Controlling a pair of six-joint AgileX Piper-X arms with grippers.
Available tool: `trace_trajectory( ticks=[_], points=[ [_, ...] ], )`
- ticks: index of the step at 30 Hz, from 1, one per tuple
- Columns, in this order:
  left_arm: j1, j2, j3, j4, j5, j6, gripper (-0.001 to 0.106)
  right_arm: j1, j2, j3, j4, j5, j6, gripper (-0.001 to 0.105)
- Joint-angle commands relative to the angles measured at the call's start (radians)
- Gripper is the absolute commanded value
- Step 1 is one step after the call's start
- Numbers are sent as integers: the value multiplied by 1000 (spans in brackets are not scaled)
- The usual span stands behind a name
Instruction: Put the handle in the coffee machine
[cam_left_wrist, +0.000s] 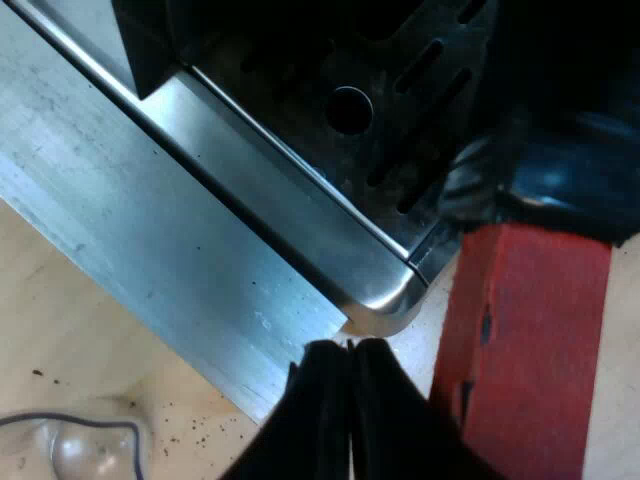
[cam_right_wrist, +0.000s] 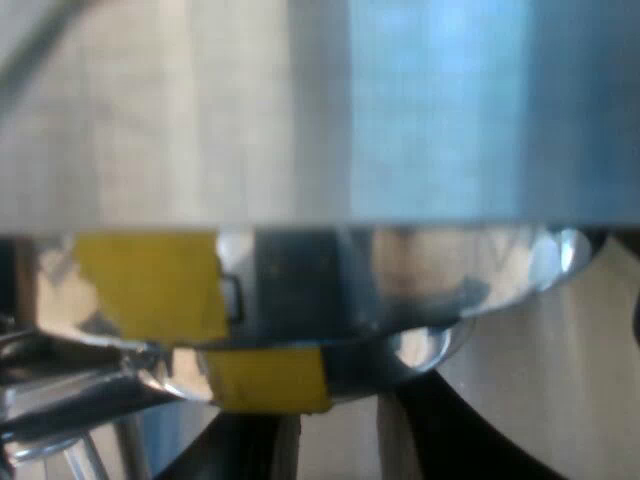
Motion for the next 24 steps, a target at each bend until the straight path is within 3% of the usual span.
trace_trajectory(
  ticks=[1,15,24],
  points=[
    [-5,-28,-2,-29,14,5,0,-3,-98,-21,-107,20,2,21],
    [-5,-84,7,15,113,-27,0,-3,-139,-21,-107,20,2,21],
    [-107,-105,105,36,118,-47,0,-3,-144,-21,-104,20,-21,21]
  ],
)
